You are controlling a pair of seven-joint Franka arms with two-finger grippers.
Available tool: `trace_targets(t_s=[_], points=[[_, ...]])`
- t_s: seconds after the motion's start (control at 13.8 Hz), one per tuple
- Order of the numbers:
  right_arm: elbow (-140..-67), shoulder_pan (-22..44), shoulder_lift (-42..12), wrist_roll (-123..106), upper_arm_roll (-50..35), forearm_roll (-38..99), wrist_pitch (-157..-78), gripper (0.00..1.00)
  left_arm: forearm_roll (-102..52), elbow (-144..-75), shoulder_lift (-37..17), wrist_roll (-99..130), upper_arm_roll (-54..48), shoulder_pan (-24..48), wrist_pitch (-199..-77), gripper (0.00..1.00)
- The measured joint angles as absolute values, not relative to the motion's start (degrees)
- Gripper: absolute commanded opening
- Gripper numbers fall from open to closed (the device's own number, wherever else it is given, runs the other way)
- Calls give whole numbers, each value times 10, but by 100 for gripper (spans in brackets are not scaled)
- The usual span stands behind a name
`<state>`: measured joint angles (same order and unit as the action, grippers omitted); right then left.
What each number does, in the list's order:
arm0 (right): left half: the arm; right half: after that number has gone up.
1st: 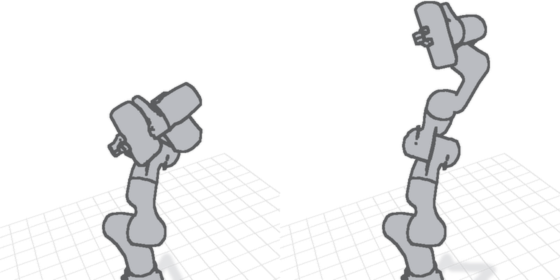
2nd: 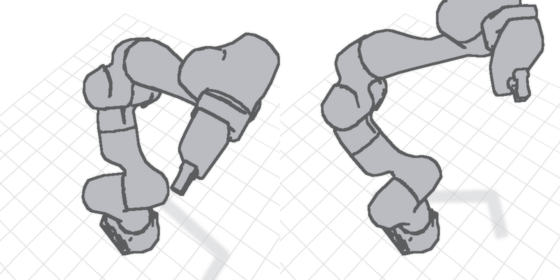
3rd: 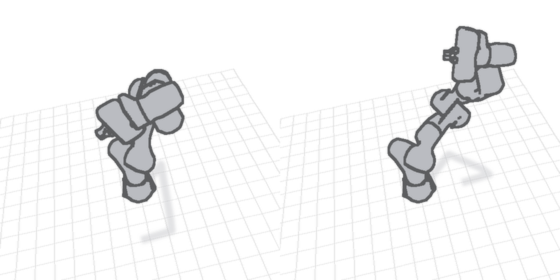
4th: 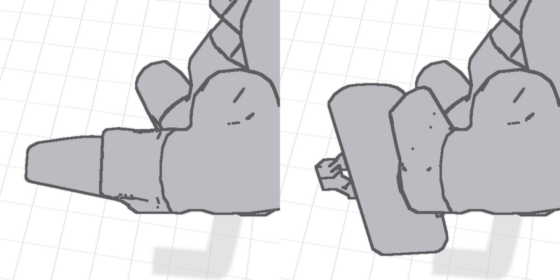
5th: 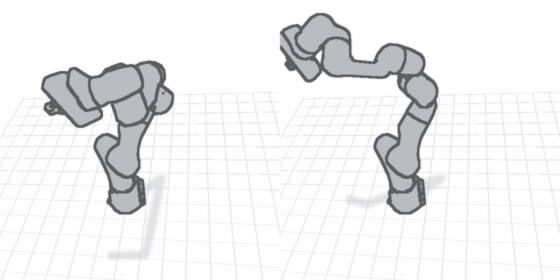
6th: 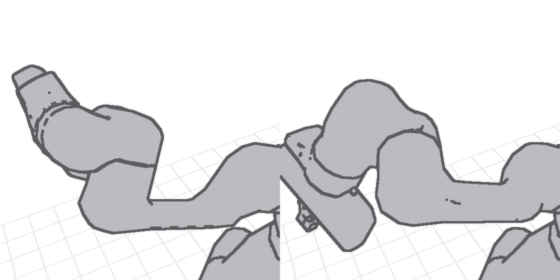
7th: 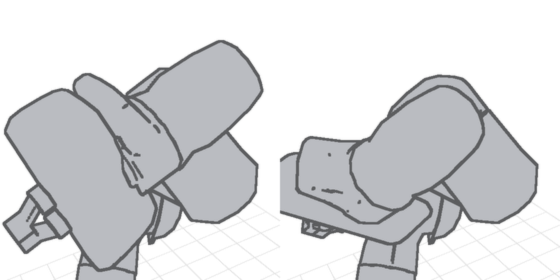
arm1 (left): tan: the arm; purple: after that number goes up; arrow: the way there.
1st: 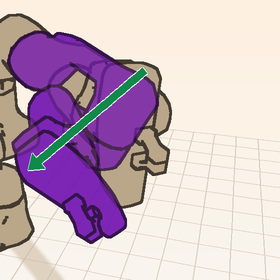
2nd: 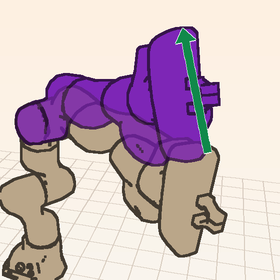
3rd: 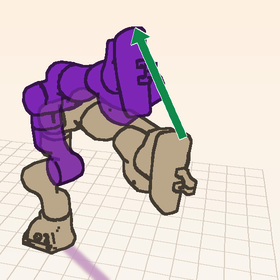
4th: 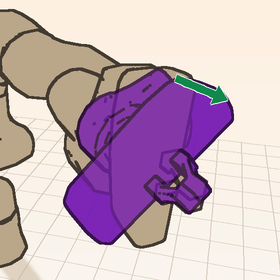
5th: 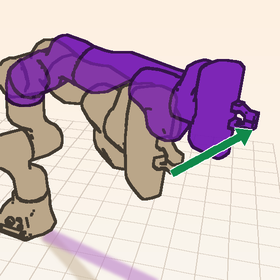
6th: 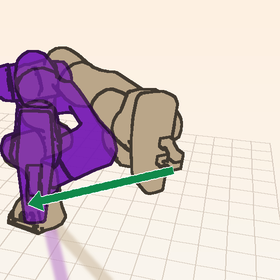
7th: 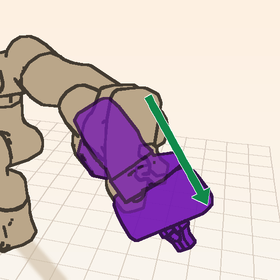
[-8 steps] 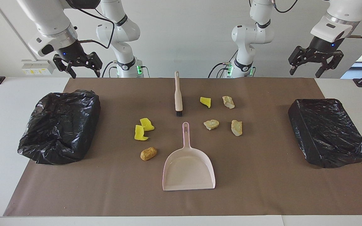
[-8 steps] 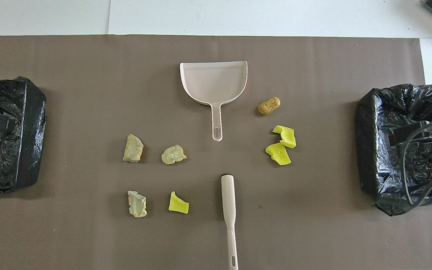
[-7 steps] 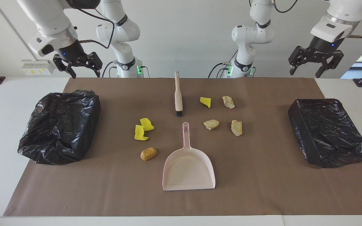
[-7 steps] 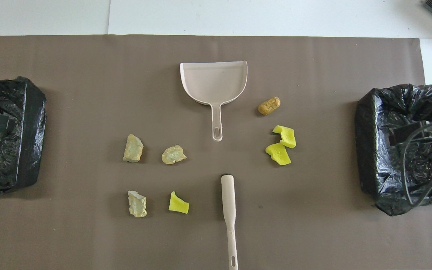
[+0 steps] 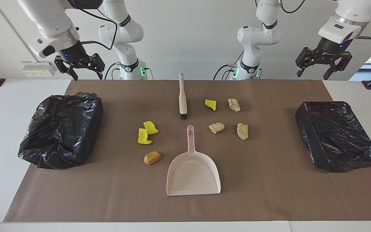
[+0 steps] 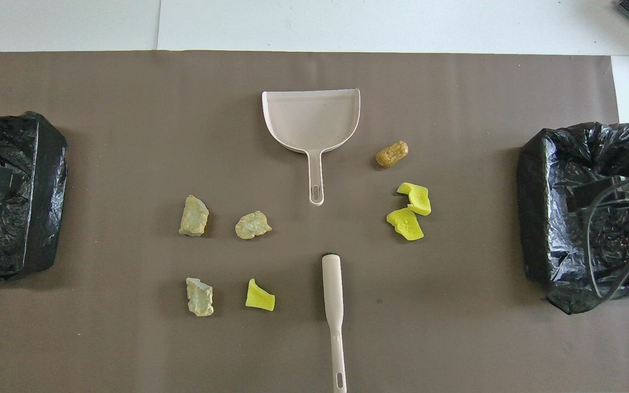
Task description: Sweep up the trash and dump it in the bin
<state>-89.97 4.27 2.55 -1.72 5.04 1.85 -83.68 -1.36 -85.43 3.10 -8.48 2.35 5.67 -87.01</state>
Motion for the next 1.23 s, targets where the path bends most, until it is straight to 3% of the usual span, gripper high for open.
trace_targets(t_s=[1.23], points=[[-899,43,28,-17,50,-29,-844,100,-14,-854,31,-85,23,57,-870,100]])
